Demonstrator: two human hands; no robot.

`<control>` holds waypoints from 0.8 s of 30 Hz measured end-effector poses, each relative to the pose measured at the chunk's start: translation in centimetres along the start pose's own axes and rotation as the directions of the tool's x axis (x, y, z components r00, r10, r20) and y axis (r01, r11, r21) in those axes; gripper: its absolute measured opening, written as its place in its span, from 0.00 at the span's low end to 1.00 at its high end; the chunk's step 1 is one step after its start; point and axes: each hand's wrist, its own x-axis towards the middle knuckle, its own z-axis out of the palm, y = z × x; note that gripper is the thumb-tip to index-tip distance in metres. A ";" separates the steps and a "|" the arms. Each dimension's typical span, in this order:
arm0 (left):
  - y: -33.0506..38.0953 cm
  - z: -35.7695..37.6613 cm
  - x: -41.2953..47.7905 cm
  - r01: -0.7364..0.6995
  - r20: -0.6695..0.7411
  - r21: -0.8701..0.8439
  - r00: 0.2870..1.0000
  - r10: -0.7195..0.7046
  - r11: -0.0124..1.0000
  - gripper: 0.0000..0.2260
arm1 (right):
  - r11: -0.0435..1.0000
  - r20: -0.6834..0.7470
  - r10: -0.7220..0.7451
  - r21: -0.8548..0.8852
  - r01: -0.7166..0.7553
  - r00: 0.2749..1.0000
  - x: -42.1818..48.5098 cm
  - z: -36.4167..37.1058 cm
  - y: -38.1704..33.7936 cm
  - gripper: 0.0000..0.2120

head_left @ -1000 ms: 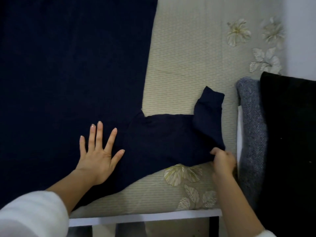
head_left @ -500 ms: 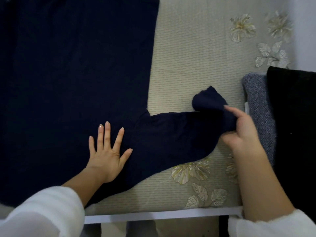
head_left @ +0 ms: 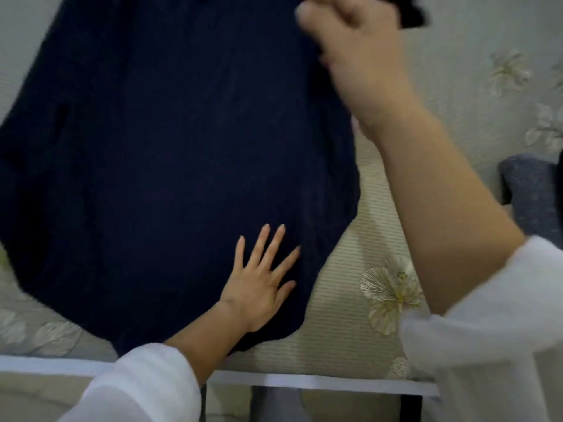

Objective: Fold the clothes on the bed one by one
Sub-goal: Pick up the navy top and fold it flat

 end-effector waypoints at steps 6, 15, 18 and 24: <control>-0.1 0.1 -1.8 -0.120 0.120 0.065 0.987 0.112 0.991 0.29 | 0.842 0.285 0.363 -0.507 -0.182 0.887 -3.3 2.2 6.2 0.14; -3.4 -1.8 -2.8 -0.406 0.163 -0.035 0.899 0.406 0.913 0.20 | 0.531 0.322 0.447 -0.846 0.042 0.834 -11.9 2.4 13.5 0.33; -7.0 -4.4 -2.5 -0.404 -0.068 -0.081 0.914 0.399 0.911 0.15 | 0.484 0.289 0.417 -0.873 0.058 0.862 -12.4 4.0 14.1 0.34; -13.1 -8.2 1.7 0.031 -0.271 -0.139 0.960 -0.068 0.990 0.24 | 0.519 0.289 0.370 -0.852 0.061 0.883 -11.4 7.6 14.1 0.32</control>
